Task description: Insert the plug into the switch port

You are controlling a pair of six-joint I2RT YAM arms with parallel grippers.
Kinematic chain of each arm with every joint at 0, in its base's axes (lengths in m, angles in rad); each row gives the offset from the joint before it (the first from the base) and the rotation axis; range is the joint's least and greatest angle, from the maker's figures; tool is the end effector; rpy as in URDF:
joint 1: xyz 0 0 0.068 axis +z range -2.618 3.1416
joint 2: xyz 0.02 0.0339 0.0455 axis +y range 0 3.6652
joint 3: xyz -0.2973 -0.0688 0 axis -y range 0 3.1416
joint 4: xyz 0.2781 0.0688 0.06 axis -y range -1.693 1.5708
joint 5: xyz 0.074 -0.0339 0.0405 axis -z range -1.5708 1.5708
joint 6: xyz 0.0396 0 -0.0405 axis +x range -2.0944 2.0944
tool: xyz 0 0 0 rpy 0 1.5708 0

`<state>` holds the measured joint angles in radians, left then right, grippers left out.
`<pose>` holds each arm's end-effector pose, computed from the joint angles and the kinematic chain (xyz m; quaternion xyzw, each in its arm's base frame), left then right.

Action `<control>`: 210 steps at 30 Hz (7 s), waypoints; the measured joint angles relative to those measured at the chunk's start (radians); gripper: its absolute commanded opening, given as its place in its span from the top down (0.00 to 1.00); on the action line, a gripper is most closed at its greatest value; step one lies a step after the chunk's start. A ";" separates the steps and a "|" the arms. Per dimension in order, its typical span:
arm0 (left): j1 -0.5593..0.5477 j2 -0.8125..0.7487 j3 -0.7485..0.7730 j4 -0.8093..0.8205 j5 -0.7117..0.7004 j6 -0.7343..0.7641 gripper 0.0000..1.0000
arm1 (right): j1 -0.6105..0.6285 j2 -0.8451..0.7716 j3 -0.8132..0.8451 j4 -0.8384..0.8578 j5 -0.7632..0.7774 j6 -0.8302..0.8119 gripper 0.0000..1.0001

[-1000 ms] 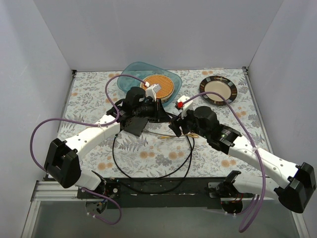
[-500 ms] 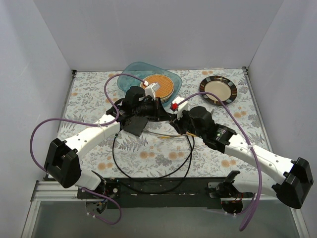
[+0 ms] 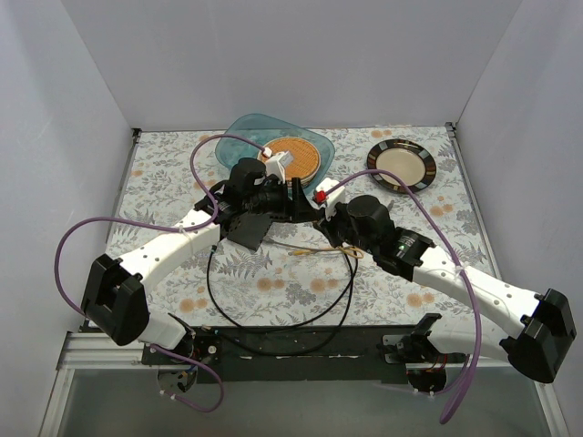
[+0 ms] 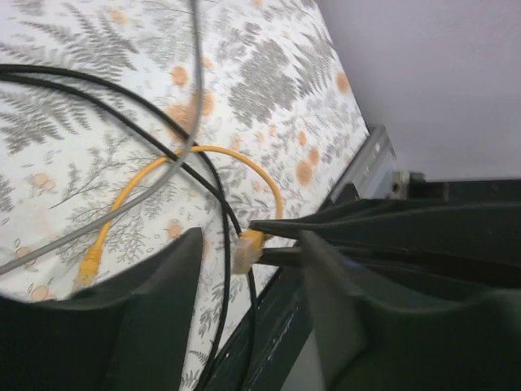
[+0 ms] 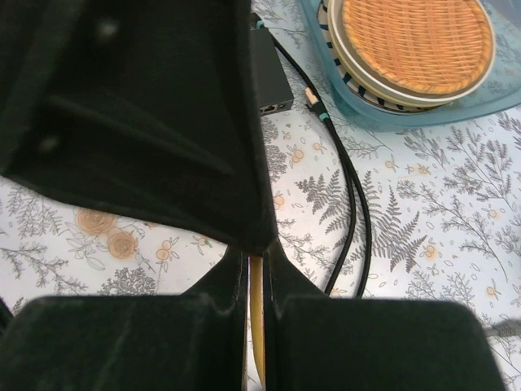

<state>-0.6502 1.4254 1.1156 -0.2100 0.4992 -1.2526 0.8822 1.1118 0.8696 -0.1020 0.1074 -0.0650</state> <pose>0.2707 -0.2297 0.3260 -0.1303 0.8373 -0.5199 0.1082 0.1808 0.2130 0.3333 -0.3449 0.7408 0.1881 0.5449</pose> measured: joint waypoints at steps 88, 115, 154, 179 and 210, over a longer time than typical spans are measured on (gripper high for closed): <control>0.504 0.305 -0.256 0.323 -0.107 0.035 0.14 | -0.099 0.970 0.602 -0.190 -0.367 -0.099 0.99; 0.504 0.335 -0.232 0.327 -0.064 0.032 0.15 | -0.101 0.955 0.587 -0.157 -0.365 -0.076 0.99; 0.505 0.353 -0.217 0.336 -0.053 0.029 0.16 | -0.093 0.955 0.578 -0.138 -0.388 -0.041 0.99; 0.515 0.351 -0.248 0.390 -0.066 0.004 0.23 | -0.050 0.892 0.436 0.071 -0.273 0.171 0.99; 0.484 0.346 -0.259 0.393 -0.095 0.014 0.31 | 0.050 0.841 0.288 0.270 -0.053 0.155 0.99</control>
<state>-0.1658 1.7714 0.8570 0.1825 0.4038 -1.2381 0.9325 1.9530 1.1572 0.1684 0.0547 0.0902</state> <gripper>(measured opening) 0.697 0.056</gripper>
